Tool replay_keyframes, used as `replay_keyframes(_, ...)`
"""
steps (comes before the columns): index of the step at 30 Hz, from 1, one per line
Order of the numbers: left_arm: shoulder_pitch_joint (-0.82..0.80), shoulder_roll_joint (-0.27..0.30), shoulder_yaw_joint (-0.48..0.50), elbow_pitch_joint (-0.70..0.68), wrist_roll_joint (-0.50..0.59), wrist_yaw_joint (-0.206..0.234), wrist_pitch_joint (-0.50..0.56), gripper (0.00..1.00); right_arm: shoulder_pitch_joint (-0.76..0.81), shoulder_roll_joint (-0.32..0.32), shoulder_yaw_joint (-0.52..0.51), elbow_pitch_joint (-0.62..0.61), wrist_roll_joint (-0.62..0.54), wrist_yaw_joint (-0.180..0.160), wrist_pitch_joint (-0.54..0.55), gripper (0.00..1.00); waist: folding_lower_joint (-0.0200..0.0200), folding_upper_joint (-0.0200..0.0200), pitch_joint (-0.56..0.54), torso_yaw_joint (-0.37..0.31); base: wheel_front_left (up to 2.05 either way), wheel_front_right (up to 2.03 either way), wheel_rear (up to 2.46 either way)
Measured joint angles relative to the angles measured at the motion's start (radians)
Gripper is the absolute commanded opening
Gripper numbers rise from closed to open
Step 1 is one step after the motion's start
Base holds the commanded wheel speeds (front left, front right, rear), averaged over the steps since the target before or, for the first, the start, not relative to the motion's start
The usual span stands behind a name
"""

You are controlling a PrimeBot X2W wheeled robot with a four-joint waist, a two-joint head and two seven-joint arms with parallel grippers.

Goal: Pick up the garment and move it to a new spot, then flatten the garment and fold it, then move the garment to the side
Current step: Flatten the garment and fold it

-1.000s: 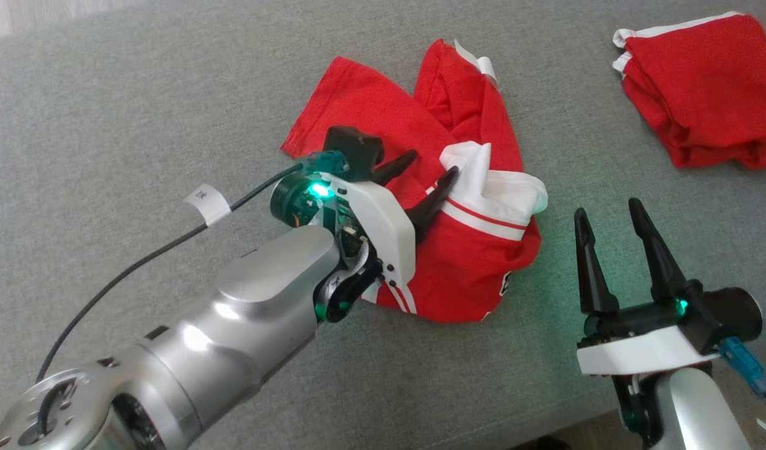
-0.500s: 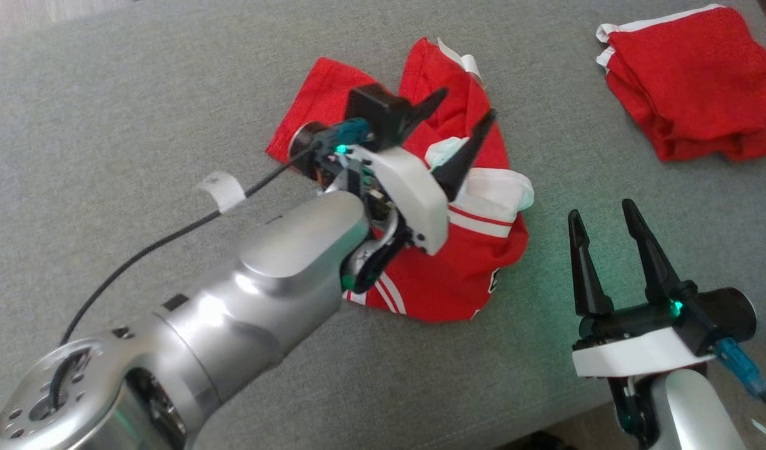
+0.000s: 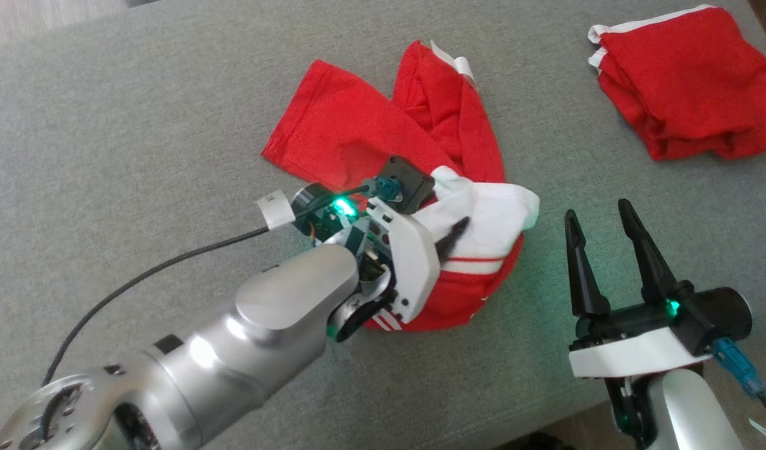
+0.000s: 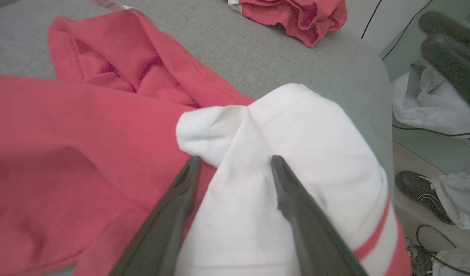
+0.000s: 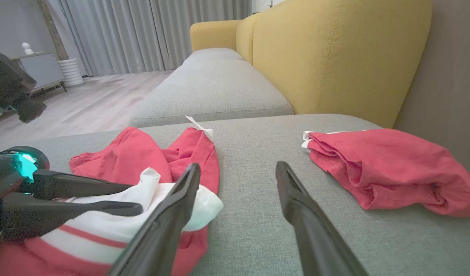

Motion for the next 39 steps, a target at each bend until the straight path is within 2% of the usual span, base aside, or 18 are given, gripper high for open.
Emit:
replay_keyframes(1,0.001,0.008,0.000,-0.002,0.013,-0.005,0.008,0.11,-0.001,0.000,0.004,0.000,0.000,0.000,0.000,1.00,0.0000,0.0000,-0.001,-0.002,0.00,0.00,0.00)
replay_keyframes(2,0.001,0.014,0.000,-0.004,0.021,-0.009,0.013,0.00,-0.001,0.000,0.007,0.000,0.002,0.000,0.000,1.00,0.0000,0.0000,-0.004,-0.004,0.00,0.00,0.00)
replay_keyframes(9,-0.005,0.042,0.009,-0.041,0.047,-0.019,-0.053,0.00,-0.003,0.000,0.015,-0.001,0.009,0.000,0.000,1.00,0.0000,0.0000,-0.029,-0.021,0.00,0.00,0.00)
replay_keyframes(13,-0.052,0.045,0.048,-0.067,0.058,-0.045,-0.120,0.00,-0.002,0.000,0.019,0.001,0.019,0.000,0.000,1.00,-0.0001,0.0000,-0.053,-0.035,0.00,0.00,0.00)
replay_keyframes(16,-0.131,0.043,0.100,-0.078,0.060,-0.073,-0.169,0.00,-0.002,0.000,0.025,0.005,0.019,0.000,0.000,1.00,0.0000,0.0000,-0.073,-0.048,0.00,0.00,0.00)
replay_keyframes(21,-0.322,0.041,0.154,-0.071,0.064,-0.119,-0.160,0.00,0.005,0.000,0.033,0.018,0.019,0.000,0.000,1.00,0.0000,0.0000,-0.116,-0.067,0.00,0.00,0.00)
replay_keyframes(29,-0.523,0.050,0.297,-0.048,0.036,-0.141,-0.219,0.00,0.056,-0.005,0.014,0.026,-0.008,0.000,0.000,1.00,-0.0003,0.0001,-0.204,-0.050,0.00,0.00,0.00)
replay_keyframes(32,-0.504,0.099,0.335,-0.087,-0.010,-0.142,-0.240,0.00,0.073,-0.018,-0.010,0.016,-0.013,0.000,0.000,1.00,-0.0002,0.0001,-0.225,0.002,0.00,0.00,0.00)
replay_keyframes(33,-0.504,0.099,0.335,-0.087,-0.010,-0.142,-0.240,0.00,0.073,-0.018,-0.010,0.016,-0.013,0.000,0.000,1.00,-0.0002,0.0001,-0.225,0.002,0.00,0.00,0.00)
replay_keyframes(36,-0.396,0.182,0.342,-0.142,-0.060,-0.139,-0.239,0.00,0.085,-0.027,-0.026,0.001,-0.018,0.000,0.000,1.00,-0.0002,0.0000,-0.232,0.053,0.00,0.00,0.00)
replay_keyframes(39,-0.188,0.284,0.330,-0.207,-0.112,-0.108,-0.238,0.00,0.095,-0.028,-0.047,-0.007,-0.024,0.000,0.000,1.00,-0.0001,0.0000,-0.234,0.108,0.00,0.00,0.00)
